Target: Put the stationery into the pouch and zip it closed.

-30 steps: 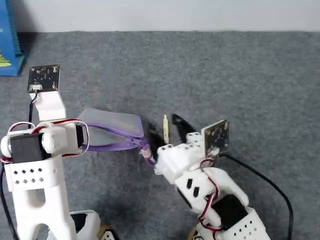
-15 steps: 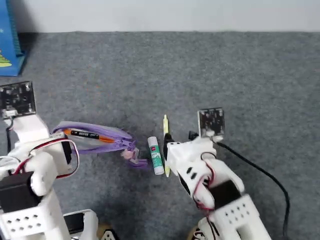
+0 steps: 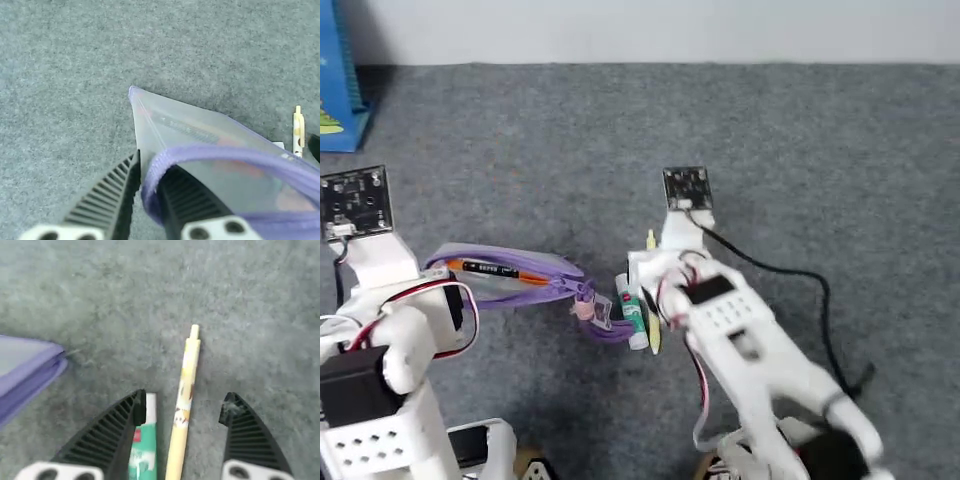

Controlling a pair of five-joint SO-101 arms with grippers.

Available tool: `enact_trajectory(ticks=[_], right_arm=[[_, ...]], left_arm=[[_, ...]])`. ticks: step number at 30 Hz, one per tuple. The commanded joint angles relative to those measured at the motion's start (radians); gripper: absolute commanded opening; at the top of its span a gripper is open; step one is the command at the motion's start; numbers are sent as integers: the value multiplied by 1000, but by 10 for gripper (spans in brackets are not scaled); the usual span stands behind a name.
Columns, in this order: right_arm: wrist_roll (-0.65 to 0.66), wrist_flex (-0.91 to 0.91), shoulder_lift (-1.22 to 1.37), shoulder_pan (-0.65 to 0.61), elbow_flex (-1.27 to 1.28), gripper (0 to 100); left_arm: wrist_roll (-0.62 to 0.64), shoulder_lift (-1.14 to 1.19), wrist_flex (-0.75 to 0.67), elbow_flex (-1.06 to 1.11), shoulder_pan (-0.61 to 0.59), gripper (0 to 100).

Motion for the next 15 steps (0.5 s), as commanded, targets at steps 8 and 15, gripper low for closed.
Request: enact_trajectory(ticks=[8, 15], right_arm=[[15, -15, 432, 33, -385, 244], [11, 191, 676, 116, -658, 93]], left_arm=[[-3, -21, -35, -8, -2, 13], [-3, -21, -35, -7, -2, 13]])
